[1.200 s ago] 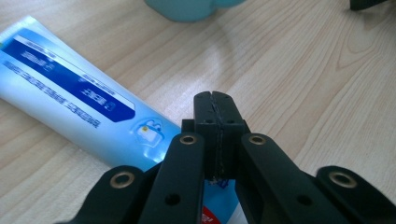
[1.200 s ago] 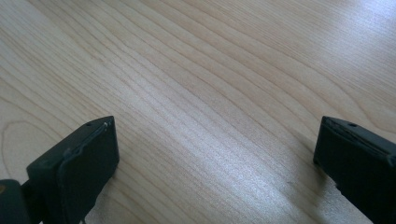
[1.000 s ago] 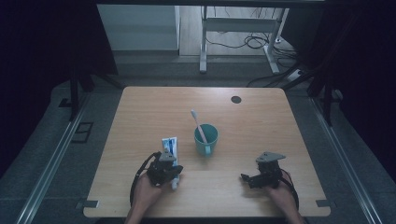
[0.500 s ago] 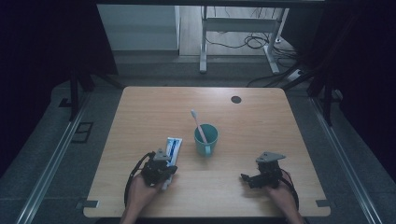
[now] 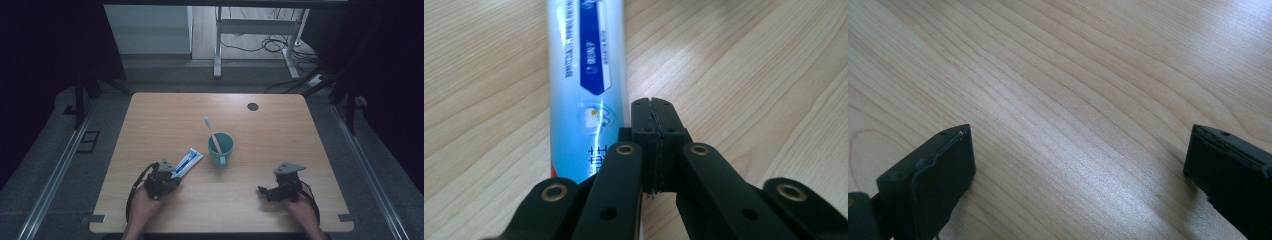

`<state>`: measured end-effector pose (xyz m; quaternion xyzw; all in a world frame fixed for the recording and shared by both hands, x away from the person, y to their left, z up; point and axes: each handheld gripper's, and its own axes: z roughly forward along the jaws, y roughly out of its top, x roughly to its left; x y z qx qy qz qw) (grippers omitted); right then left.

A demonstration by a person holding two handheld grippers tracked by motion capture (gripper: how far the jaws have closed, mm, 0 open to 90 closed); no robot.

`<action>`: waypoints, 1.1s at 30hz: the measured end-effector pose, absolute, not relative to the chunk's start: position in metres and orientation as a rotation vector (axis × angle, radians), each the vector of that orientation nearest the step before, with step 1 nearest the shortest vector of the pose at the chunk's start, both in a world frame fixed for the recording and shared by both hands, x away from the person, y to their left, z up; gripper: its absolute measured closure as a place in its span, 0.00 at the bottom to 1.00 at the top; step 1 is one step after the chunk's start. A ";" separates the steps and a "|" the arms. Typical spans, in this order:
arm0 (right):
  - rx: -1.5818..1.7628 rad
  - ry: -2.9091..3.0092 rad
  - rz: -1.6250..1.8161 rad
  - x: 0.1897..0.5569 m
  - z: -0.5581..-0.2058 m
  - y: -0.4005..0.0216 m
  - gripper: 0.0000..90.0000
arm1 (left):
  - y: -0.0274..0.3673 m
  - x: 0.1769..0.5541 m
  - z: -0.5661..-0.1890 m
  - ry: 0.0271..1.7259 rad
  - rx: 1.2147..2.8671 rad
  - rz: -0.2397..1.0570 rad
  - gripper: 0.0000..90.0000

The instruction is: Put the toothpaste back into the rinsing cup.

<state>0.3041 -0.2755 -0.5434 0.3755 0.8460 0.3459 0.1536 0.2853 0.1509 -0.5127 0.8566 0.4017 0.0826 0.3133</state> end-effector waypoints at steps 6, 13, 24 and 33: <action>1.076 2.426 0.992 0.304 -0.543 -0.275 0.00 | 0.154 0.286 -0.510 1.042 2.241 0.209 0.95; 1.077 2.426 0.992 0.304 -0.543 -0.275 0.00 | 0.154 0.288 -0.500 1.035 2.235 0.234 0.78; 1.076 2.426 0.992 0.304 -0.543 -0.276 0.00 | 0.162 0.299 -0.493 1.095 2.308 0.211 0.48; 1.076 2.426 0.992 0.304 -0.543 -0.276 0.00 | 0.155 0.313 -0.494 1.152 2.387 0.179 0.31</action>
